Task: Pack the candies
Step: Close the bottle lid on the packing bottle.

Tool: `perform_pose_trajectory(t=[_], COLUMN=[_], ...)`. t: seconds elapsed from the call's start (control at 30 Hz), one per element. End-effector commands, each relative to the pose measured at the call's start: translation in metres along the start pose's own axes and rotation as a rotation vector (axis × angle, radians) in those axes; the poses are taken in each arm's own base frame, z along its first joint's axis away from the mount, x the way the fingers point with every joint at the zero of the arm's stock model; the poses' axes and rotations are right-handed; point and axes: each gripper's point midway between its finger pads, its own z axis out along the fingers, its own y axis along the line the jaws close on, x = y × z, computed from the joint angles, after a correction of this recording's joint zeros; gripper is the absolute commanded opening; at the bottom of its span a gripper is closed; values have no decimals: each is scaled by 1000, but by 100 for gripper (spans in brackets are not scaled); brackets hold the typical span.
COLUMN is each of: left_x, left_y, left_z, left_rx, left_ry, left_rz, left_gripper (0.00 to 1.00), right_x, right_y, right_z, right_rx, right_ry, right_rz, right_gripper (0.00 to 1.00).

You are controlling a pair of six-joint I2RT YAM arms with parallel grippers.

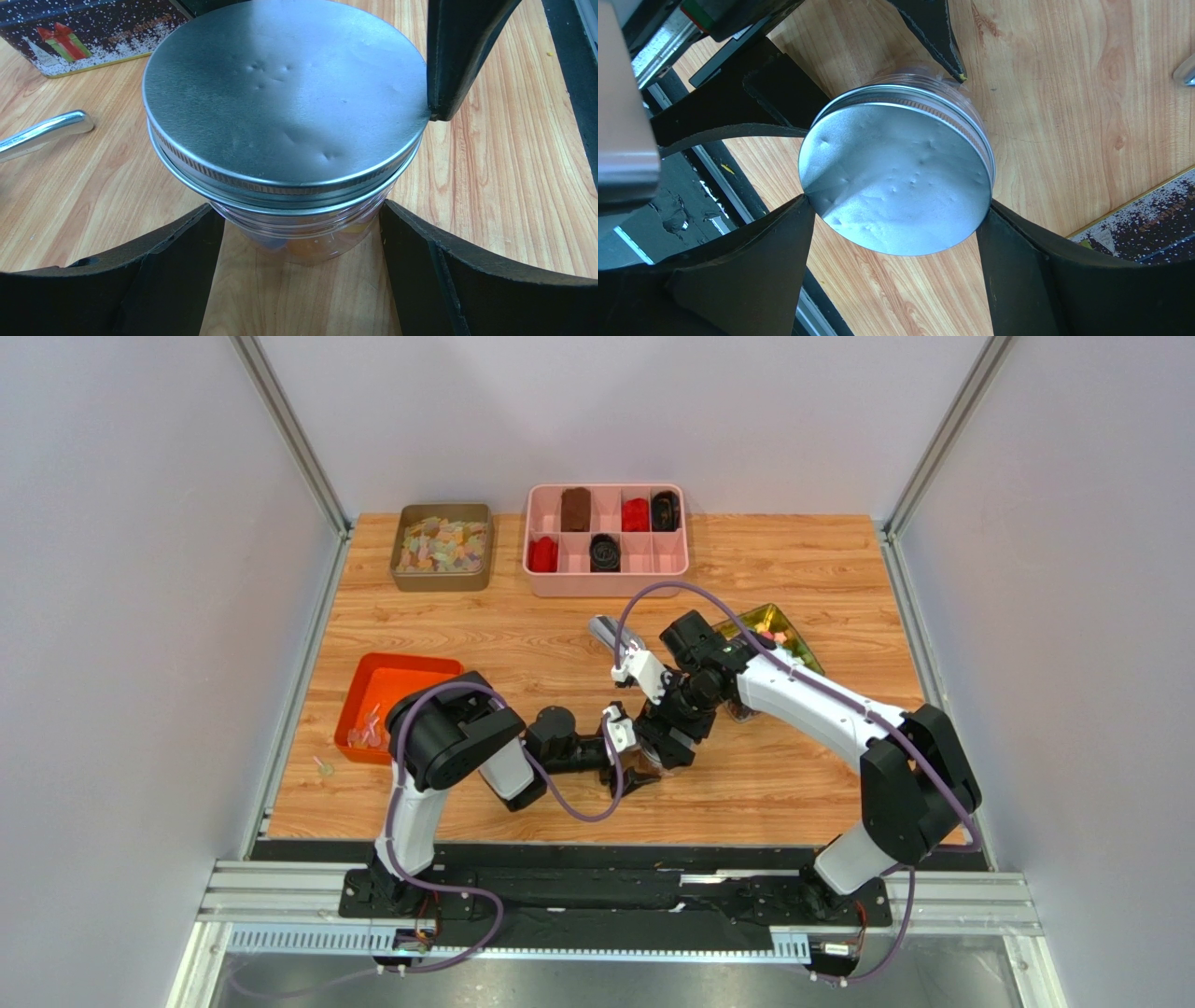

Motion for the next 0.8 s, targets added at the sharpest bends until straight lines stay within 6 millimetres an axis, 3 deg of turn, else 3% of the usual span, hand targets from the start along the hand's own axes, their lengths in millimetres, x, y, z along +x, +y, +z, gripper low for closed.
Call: perform_pose_trajectory(t=[0.0,0.23,0.77], left_x=[-51,-50,-47], left_y=[10,11,20], left_z=[6,6,6], left_rx=[-38,-42,-94], left_ry=[-182,-180,-167], left_rz=[144,146,134], left_gripper=[88,88,88], right_x=[0,1,-7], right_y=[-11,-15,-25], right_z=[13,10,-15], right_rx=[56,86,133], right_ry=[21,10,-77], right_rz=[26,22,65], right_gripper=[56,60,57])
